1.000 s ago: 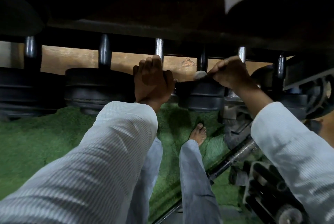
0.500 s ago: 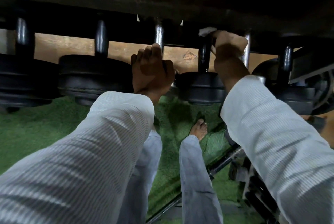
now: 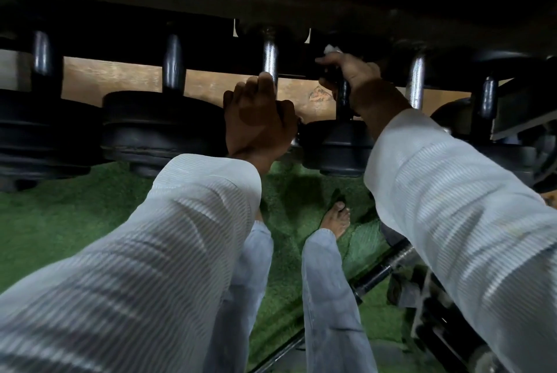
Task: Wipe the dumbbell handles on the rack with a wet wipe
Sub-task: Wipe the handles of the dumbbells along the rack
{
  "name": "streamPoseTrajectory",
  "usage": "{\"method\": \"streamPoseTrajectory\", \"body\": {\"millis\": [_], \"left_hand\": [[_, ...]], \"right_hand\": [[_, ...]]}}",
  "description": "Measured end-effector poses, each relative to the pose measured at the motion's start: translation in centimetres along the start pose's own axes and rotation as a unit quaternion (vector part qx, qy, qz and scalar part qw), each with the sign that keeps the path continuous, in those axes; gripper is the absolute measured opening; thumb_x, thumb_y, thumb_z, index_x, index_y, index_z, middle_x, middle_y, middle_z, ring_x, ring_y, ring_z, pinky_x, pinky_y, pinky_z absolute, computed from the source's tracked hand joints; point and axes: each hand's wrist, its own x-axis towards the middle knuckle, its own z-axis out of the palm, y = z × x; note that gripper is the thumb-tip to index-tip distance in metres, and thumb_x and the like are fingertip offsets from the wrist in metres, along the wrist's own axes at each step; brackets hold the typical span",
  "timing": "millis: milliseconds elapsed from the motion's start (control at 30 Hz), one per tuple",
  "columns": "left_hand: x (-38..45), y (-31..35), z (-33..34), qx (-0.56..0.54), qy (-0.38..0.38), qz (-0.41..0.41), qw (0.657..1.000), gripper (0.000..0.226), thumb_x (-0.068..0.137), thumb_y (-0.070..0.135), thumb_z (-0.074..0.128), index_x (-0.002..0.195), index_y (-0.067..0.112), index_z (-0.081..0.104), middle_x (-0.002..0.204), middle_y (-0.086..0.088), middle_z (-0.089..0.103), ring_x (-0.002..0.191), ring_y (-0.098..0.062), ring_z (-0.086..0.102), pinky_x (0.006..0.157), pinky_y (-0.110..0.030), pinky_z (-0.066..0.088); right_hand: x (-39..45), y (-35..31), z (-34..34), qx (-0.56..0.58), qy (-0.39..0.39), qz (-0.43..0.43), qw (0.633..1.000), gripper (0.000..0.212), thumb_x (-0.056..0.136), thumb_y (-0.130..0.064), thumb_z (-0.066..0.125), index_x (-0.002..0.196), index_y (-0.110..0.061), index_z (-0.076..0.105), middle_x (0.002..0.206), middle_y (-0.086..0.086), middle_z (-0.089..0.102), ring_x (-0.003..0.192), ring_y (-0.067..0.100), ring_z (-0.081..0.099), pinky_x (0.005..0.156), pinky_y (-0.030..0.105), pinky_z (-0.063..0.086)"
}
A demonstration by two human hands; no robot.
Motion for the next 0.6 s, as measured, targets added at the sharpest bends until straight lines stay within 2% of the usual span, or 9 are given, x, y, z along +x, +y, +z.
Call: {"method": "streamPoseTrajectory", "body": {"millis": [33,100,167,233,267,333,433,533,600], "left_hand": [[-0.1,0.0,0.1,0.0,0.003,0.001,1.0,0.044,0.084,0.036,0.041,0.111,0.006,0.061,0.102,-0.012,0.065,0.097,-0.034,0.059,0.089,-0.043,0.043],[-0.1,-0.1,0.2,0.003,0.008,0.004,1.0,0.044,0.085,0.036,0.043,0.111,0.006,0.061,0.101,-0.011,0.064,0.096,-0.033,0.059,0.088,-0.043,0.043],[-0.1,-0.1,0.1,-0.001,0.004,0.0,1.0,0.044,0.085,0.037,0.042,0.111,0.007,0.061,0.101,-0.011,0.063,0.096,-0.032,0.059,0.088,-0.043,0.043],[0.0,0.0,0.0,-0.001,-0.002,-0.005,1.0,0.045,0.085,0.037,0.04,0.111,0.007,0.061,0.101,-0.011,0.064,0.096,-0.032,0.059,0.088,-0.044,0.043],[0.0,0.0,0.0,0.004,-0.005,-0.006,1.0,0.046,0.085,0.037,0.04,0.112,0.007,0.061,0.101,-0.011,0.064,0.096,-0.033,0.059,0.089,-0.044,0.043],[0.0,0.1,0.1,0.012,-0.005,-0.007,1.0,0.046,0.084,0.037,0.041,0.112,0.007,0.062,0.101,-0.011,0.065,0.097,-0.033,0.059,0.089,-0.044,0.041],[-0.1,0.0,0.2,0.015,-0.001,-0.004,1.0,0.042,0.083,0.035,0.044,0.11,0.008,0.061,0.1,-0.01,0.064,0.097,-0.033,0.059,0.089,-0.043,0.04],[-0.2,0.0,0.0,0.021,-0.009,-0.001,1.0,0.045,0.084,0.037,0.042,0.113,0.008,0.061,0.103,-0.01,0.063,0.1,-0.032,0.058,0.092,-0.044,0.04],[-0.2,0.0,-0.1,0.012,-0.011,-0.001,1.0,0.043,0.085,0.037,0.044,0.113,0.009,0.06,0.105,-0.01,0.063,0.101,-0.032,0.057,0.093,-0.044,0.041]], "right_hand": [[0.0,0.1,0.3,-0.003,0.025,-0.007,1.0,0.042,0.071,-0.008,0.09,0.102,-0.003,0.063,0.103,0.017,0.073,0.085,0.025,0.076,0.069,0.033,0.064],[-0.2,0.5,0.3,-0.057,0.087,-0.025,0.994,0.035,0.078,-0.027,0.088,0.092,-0.011,0.059,0.105,0.011,0.072,0.086,0.021,0.073,0.068,0.02,0.059],[-0.2,1.0,-0.1,-0.156,0.168,-0.063,0.971,0.053,0.071,-0.049,0.087,0.107,-0.014,0.069,0.109,0.003,0.073,0.097,0.019,0.071,0.076,0.016,0.054],[0.1,1.0,-0.5,-0.197,0.219,-0.083,0.952,0.072,0.062,-0.055,0.09,0.118,-0.015,0.069,0.114,0.002,0.072,0.108,0.021,0.067,0.089,0.026,0.055],[0.0,0.9,-0.7,-0.2,0.235,-0.101,0.946,0.071,0.061,-0.053,0.092,0.116,-0.015,0.067,0.108,-0.002,0.07,0.105,0.018,0.066,0.088,0.026,0.054],[-0.3,0.9,-0.7,-0.192,0.245,-0.142,0.94,0.054,0.059,-0.047,0.092,0.098,-0.02,0.067,0.089,-0.012,0.065,0.091,0.012,0.064,0.081,0.024,0.054],[-0.3,1.4,-1.3,-0.168,0.226,-0.21,0.936,0.036,0.056,-0.048,0.085,0.072,-0.02,0.072,0.07,-0.01,0.072,0.076,0.012,0.072,0.074,0.034,0.062],[-0.9,1.6,-2.6,-0.26,0.208,-0.245,0.911,0.037,0.064,-0.053,0.082,0.071,-0.018,0.073,0.072,-0.006,0.073,0.069,0.007,0.067,0.068,0.029,0.057],[-1.5,1.8,-3.8,-0.344,0.179,-0.261,0.884,0.044,0.06,-0.064,0.076,0.07,-0.022,0.072,0.085,-0.003,0.074,0.078,0.011,0.069,0.067,0.025,0.052]]}}
